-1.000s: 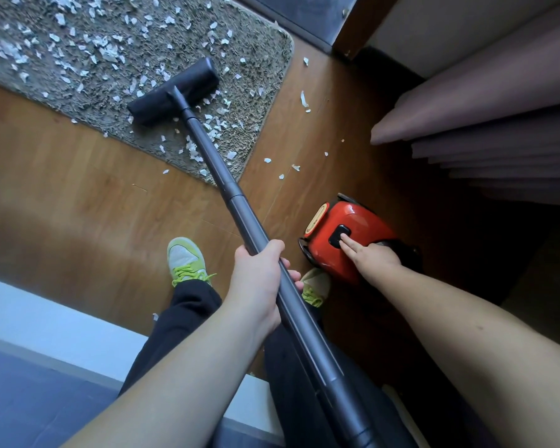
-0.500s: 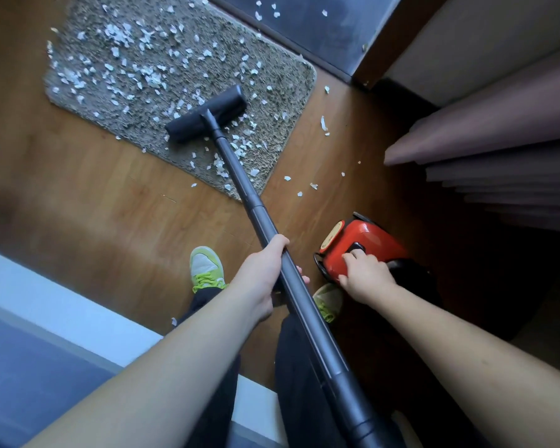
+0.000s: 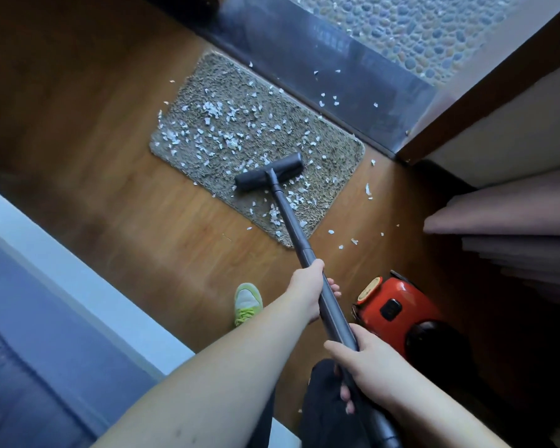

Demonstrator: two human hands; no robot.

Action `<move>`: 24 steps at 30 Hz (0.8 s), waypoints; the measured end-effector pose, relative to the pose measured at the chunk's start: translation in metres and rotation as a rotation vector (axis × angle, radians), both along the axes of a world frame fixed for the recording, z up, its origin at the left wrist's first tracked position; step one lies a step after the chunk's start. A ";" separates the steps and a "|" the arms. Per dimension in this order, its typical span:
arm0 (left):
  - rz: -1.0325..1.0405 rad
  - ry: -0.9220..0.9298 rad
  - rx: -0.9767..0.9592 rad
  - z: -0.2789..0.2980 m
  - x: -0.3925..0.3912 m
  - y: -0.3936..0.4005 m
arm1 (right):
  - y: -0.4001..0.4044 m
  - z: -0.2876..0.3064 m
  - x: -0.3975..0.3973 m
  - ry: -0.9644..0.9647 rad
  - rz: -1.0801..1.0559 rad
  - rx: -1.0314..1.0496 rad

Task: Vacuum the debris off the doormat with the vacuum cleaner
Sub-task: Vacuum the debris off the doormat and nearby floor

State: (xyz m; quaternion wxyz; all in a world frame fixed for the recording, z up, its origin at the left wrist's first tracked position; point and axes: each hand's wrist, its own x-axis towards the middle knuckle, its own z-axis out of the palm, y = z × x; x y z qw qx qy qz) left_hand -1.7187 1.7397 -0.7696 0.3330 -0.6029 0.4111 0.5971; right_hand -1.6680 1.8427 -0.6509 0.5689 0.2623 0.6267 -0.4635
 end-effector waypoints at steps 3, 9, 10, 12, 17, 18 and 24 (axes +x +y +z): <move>-0.019 0.010 -0.048 0.000 -0.002 -0.011 | -0.012 0.002 -0.003 0.052 0.039 0.015; -0.031 0.056 -0.077 0.001 -0.021 -0.058 | -0.055 -0.003 -0.016 0.086 0.045 -0.009; -0.029 0.063 -0.079 0.000 -0.026 -0.068 | -0.065 -0.005 -0.021 0.089 0.031 -0.017; -0.029 0.083 -0.083 -0.004 -0.036 -0.090 | -0.085 -0.009 -0.033 0.072 -0.004 -0.041; -0.001 0.162 -0.098 -0.006 -0.059 -0.136 | -0.130 -0.018 -0.065 0.043 -0.030 -0.097; 0.013 0.174 -0.105 -0.005 -0.062 -0.142 | -0.137 -0.019 -0.070 0.041 -0.038 -0.104; -0.054 0.210 -0.133 0.001 -0.070 -0.158 | -0.158 -0.016 -0.079 0.041 -0.043 -0.099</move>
